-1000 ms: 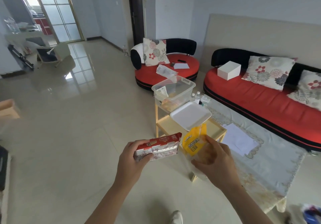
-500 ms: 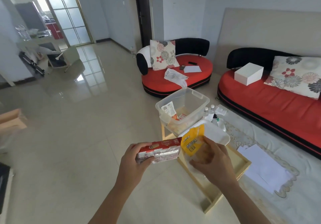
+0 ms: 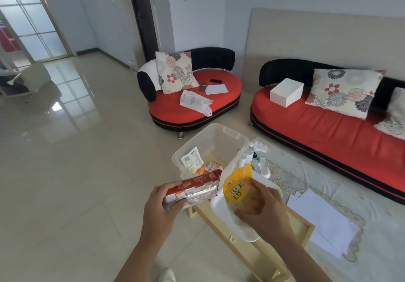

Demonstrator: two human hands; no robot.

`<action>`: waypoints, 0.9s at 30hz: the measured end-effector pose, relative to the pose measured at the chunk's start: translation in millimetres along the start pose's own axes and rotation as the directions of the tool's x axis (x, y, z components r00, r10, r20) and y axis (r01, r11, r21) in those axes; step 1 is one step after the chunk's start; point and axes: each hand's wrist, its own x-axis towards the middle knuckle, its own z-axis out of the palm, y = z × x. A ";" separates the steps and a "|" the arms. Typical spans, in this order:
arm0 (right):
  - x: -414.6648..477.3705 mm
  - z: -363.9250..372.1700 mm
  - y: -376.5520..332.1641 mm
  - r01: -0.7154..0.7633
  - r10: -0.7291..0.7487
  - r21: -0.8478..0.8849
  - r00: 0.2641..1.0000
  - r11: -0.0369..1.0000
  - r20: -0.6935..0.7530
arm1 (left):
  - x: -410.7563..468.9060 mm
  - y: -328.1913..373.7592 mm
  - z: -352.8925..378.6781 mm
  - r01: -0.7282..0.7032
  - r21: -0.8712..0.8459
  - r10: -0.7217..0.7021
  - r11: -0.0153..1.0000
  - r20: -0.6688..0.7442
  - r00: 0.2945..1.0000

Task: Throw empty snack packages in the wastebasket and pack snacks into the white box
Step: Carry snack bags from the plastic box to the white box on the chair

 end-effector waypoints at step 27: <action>220.3 153.3 -50.9 -0.281 0.279 0.023 0.938 0.960 -0.207 | 321.3 -111.5 53.6 -0.071 0.067 0.049 0.995 0.289 0.956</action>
